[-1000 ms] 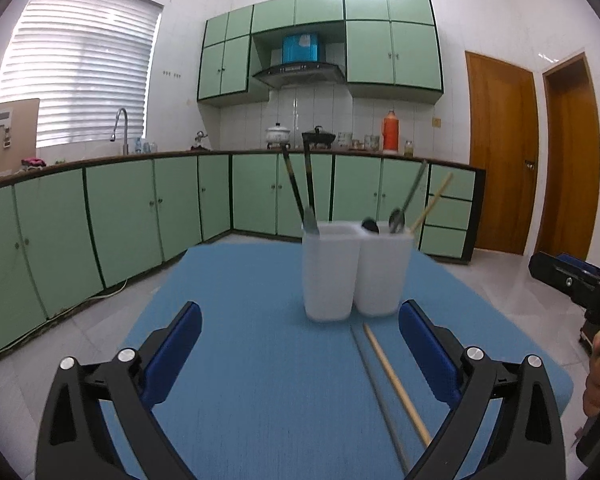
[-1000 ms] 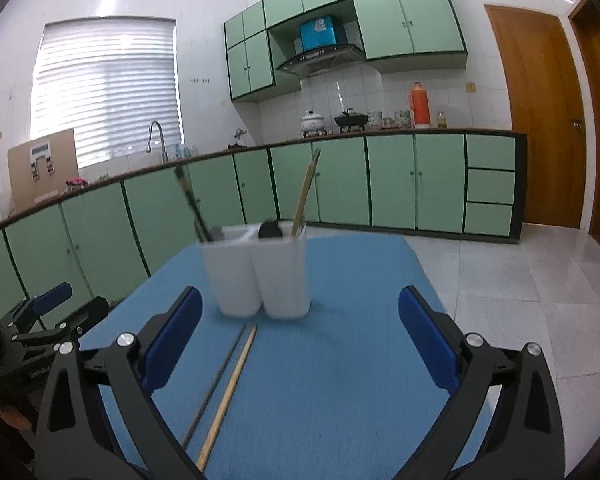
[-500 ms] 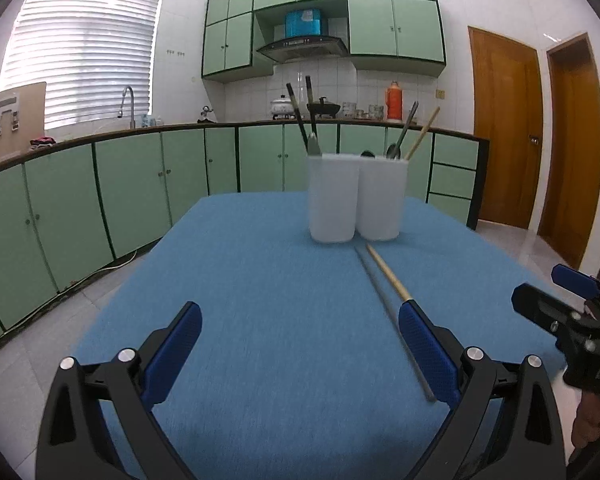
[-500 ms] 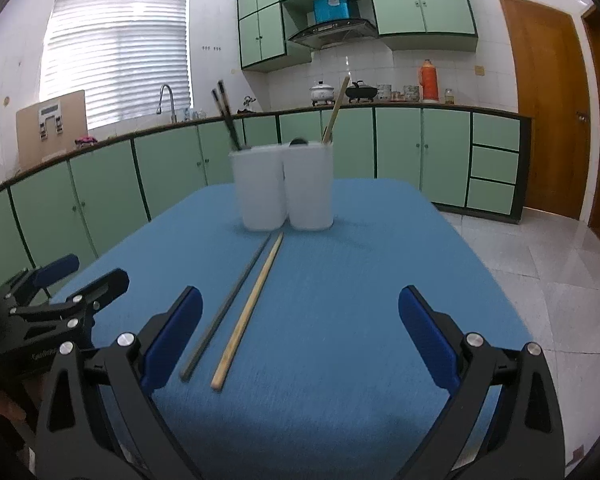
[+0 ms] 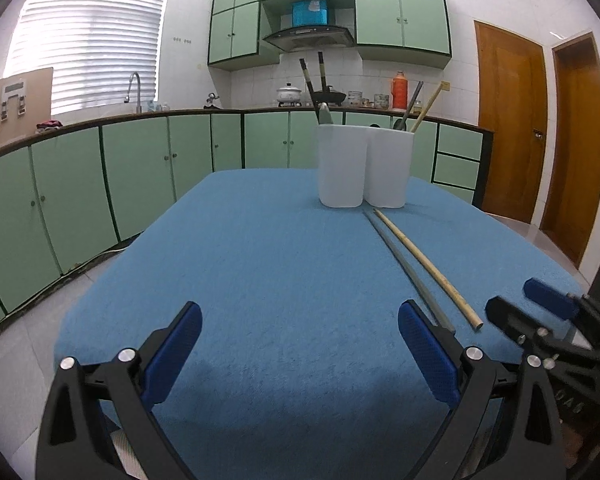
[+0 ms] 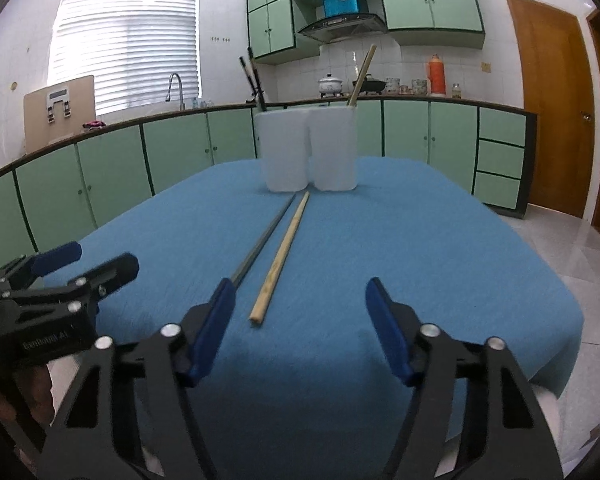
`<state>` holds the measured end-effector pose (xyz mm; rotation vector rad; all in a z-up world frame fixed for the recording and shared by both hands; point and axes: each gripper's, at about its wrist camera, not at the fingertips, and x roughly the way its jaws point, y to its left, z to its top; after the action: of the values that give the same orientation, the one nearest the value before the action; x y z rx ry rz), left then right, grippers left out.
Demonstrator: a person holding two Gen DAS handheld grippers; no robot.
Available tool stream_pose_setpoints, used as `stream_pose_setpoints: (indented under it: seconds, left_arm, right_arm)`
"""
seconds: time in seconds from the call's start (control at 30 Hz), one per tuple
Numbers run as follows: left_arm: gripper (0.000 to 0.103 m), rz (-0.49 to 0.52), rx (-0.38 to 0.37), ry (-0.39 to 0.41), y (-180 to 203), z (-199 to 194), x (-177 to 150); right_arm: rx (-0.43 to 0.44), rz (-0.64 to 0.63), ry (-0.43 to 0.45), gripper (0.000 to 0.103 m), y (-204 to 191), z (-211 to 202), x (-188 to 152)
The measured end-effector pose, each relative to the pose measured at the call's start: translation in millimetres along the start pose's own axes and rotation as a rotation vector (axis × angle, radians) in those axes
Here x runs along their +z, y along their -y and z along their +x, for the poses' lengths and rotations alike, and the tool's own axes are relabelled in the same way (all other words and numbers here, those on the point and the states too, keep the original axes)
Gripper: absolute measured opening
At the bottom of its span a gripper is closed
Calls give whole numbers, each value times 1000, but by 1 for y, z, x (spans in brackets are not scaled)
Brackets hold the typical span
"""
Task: Organize utensils
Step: 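Open both tools and move them back toward the last two chopsticks, then grasp the wooden chopstick with the right tool while the left tool grasps the grey chopstick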
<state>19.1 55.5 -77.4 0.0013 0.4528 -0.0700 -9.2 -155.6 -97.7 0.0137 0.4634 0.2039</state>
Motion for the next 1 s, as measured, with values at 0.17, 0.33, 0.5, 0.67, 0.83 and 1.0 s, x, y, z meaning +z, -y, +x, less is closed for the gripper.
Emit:
stream_pose_setpoints:
  seconds: [0.17, 0.33, 0.5, 0.67, 0.83, 1.0]
  left_arm:
    - [96, -1, -2, 1, 0, -1, -3]
    - [96, -6, -5, -2, 0, -1, -6]
    - [96, -12, -4, -5, -1, -1, -7]
    - [96, -16, -5, -6, -2, -2, -8]
    - [96, -13, -8, -6, 0, -2, -7]
    - [96, -5, -28, -6, 8, -1, -6]
  right_arm:
    - [-17, -25, 0, 40, -8, 4, -4]
    - [-19, -28, 2, 28, -13, 8, -10]
    - [-19, -34, 11, 21, -19, 9, -11]
    - [-25, -44, 19, 16, -21, 12, -12]
    - [-30, -51, 26, 7, -21, 12, -13]
    - [-52, -17, 33, 6, -9, 5, -11]
